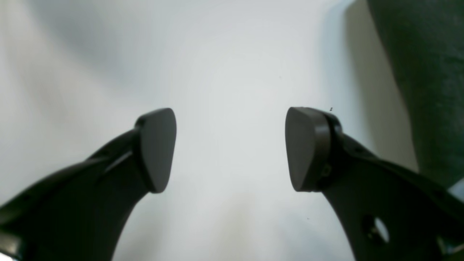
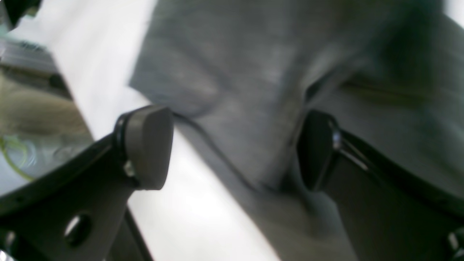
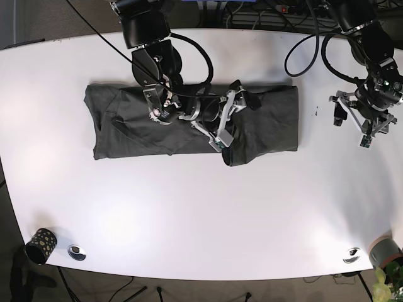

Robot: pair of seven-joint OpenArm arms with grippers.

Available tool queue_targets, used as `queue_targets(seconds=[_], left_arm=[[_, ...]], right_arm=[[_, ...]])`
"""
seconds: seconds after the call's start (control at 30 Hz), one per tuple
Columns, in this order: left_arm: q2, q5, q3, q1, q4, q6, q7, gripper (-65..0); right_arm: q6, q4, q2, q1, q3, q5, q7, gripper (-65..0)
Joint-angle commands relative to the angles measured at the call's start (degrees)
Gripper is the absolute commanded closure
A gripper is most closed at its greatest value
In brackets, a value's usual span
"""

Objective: Fold the T-shirt properly

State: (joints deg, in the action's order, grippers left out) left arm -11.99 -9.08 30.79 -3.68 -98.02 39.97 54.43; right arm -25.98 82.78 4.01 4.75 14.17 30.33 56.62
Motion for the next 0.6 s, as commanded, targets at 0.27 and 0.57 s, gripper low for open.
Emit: queue_targets(seconds=[0.27, 0.57], left_arm=[[-1.07, -0.63, -1.38, 0.56, -0.93, 0.03, -0.85, -43.9], [-1.07, -0.63, -1.38, 0.47, -0.93, 0.03, -0.85, -43.9]], right_arm=[[-0.44, 0.78, 1.48, 0.21, 0.11, 0.84, -3.83, -49.5], [-0.35, -4.23, 1.22, 0.65, 0.20, 0.84, -7.87, -23.5]])
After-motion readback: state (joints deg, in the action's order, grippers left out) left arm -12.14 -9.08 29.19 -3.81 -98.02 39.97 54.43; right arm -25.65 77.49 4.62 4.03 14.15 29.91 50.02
